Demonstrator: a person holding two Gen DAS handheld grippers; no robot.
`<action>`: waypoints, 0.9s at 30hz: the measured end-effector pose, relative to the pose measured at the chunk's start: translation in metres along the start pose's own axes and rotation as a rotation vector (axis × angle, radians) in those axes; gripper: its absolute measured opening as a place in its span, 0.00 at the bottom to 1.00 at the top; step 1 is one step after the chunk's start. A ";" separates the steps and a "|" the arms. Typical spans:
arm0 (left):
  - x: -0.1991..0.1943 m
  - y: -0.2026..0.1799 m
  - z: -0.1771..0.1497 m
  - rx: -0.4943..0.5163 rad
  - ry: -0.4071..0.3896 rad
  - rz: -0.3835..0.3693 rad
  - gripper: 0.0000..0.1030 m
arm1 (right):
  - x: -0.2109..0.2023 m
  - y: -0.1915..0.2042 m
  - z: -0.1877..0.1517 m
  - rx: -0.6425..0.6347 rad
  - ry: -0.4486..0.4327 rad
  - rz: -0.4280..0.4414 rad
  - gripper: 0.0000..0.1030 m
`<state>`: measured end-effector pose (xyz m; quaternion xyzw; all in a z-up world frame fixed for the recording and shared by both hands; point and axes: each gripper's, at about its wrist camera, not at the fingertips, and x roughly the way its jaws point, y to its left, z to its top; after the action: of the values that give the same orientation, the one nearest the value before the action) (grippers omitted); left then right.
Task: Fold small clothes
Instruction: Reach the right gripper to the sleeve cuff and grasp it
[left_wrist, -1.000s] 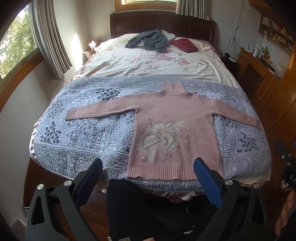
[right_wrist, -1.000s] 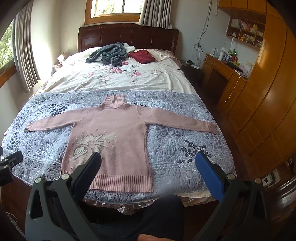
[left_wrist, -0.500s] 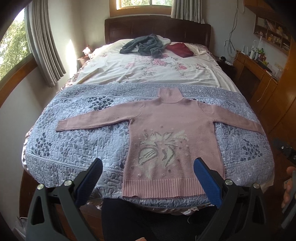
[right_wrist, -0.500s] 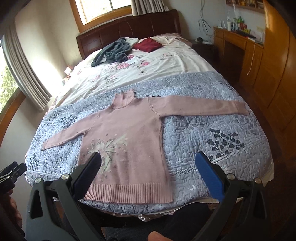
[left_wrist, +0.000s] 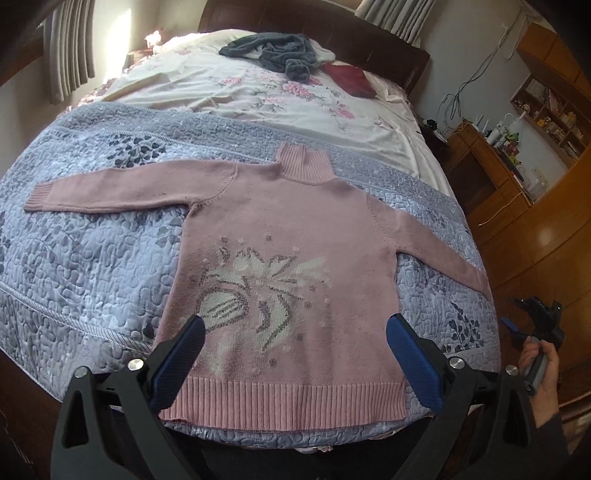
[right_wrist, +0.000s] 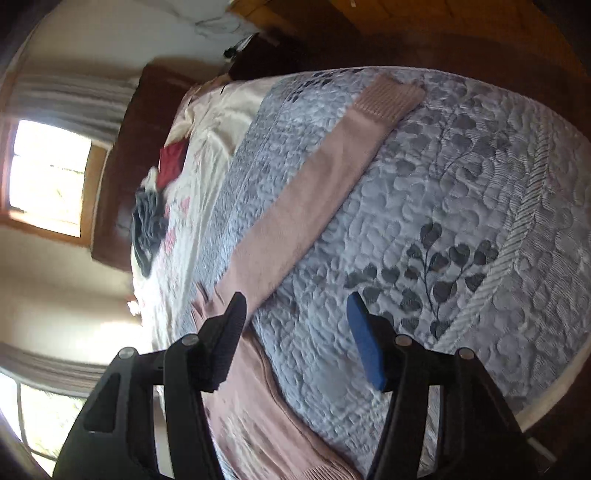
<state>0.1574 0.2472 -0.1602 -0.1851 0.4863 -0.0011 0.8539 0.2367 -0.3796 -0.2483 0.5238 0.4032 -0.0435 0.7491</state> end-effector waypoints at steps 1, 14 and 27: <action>0.006 0.001 0.000 -0.010 0.004 0.010 0.96 | 0.005 -0.014 0.018 0.070 -0.017 0.034 0.54; 0.062 -0.012 -0.005 0.009 0.058 0.046 0.96 | 0.062 -0.114 0.172 0.403 -0.189 0.131 0.47; 0.083 -0.007 -0.005 -0.048 0.097 -0.021 0.96 | 0.107 -0.106 0.208 0.323 -0.177 -0.012 0.41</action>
<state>0.1978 0.2239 -0.2290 -0.2104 0.5249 -0.0075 0.8247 0.3734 -0.5594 -0.3714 0.6290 0.3263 -0.1579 0.6877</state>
